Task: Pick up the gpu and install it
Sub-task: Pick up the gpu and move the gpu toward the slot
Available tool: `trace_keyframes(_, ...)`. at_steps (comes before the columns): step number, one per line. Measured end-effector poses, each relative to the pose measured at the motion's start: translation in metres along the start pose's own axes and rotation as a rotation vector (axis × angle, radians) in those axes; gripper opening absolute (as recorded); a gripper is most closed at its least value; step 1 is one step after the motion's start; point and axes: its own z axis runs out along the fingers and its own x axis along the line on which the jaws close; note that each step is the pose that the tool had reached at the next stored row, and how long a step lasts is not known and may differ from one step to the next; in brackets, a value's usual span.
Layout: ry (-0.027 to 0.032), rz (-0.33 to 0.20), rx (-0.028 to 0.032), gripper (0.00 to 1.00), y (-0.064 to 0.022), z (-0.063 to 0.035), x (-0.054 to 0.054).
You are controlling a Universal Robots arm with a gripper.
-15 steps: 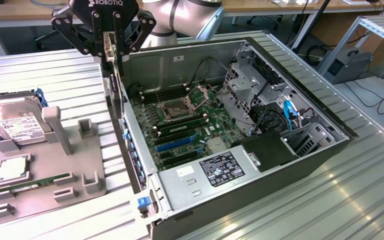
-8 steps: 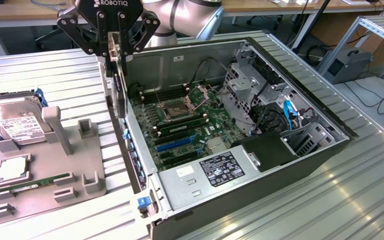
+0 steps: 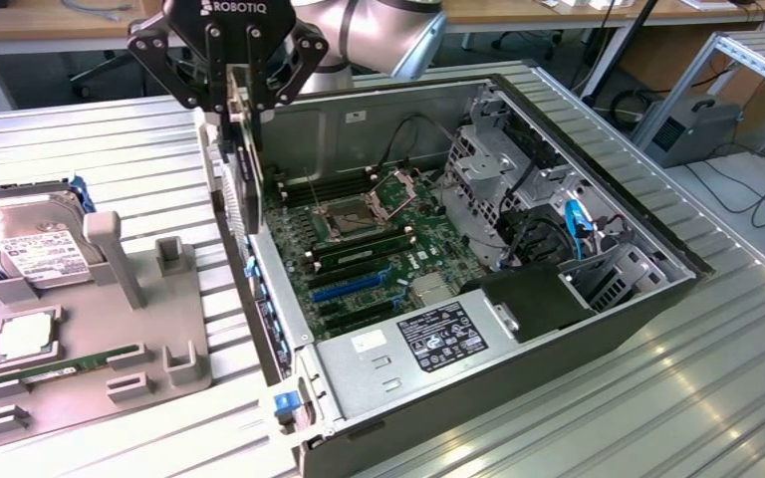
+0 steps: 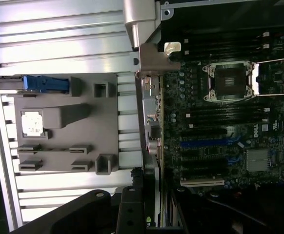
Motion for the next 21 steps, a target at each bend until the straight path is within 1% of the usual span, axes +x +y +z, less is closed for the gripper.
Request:
trace_keyframes(3, 0.0007, 0.000, 0.0000, 0.27, 0.0002, 0.0003, -0.002)
trace_keyframes(12, 0.0009, 0.000, 0.0000, 0.27, 0.0002, 0.0003, -0.003)
trace_keyframes(16, 0.0009, 0.000, 0.0001, 0.27, 0.0004, 0.0002, -0.005)
trace_keyframes(21, 0.0008, 0.000, 0.0002, 0.27, 0.0009, 0.0001, -0.011)
